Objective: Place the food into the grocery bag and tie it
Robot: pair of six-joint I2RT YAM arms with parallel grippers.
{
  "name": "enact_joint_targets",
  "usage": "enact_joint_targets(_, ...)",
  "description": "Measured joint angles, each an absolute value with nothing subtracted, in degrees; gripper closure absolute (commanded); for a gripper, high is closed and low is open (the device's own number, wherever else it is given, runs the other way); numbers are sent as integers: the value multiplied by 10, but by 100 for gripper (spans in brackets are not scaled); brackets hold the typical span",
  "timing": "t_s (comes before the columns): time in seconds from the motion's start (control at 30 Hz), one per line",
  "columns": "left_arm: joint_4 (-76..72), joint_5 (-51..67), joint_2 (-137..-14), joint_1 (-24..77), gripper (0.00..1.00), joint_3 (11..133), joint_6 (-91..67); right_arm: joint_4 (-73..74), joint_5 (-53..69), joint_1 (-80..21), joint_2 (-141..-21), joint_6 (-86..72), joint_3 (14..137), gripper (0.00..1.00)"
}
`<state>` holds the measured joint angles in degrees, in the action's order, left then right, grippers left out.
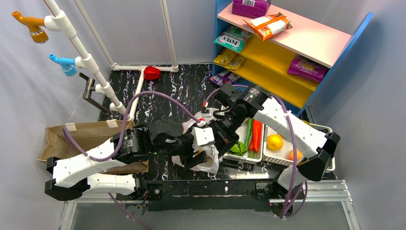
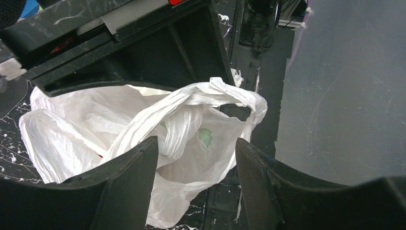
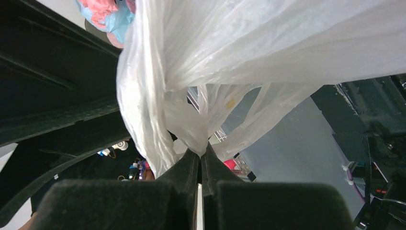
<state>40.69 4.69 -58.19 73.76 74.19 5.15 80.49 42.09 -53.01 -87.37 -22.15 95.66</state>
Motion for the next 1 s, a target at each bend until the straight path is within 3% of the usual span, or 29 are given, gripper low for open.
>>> enact_joint_targets(0.13, 404, 44, -592, 741, 44, 742, 65, 805, 422, -530, -874, -222, 963, 99)
enact_joint_targets(0.47, 403, 40, -607, 748, 62, 742, 84, 805, 422, -530, -873, -223, 965, 99)
enact_joint_targets(0.7, 396, 39, -609, 748, 45, 738, 83, 805, 421, -530, -863, -225, 966, 99)
enact_joint_targets(0.83, 383, 38, -612, 749, 46, 726, 78, 805, 422, -530, -852, -226, 966, 99)
enact_joint_targets(1.0, 356, 29, -614, 749, 53, 707, 69, 804, 431, -530, -848, -226, 965, 99)
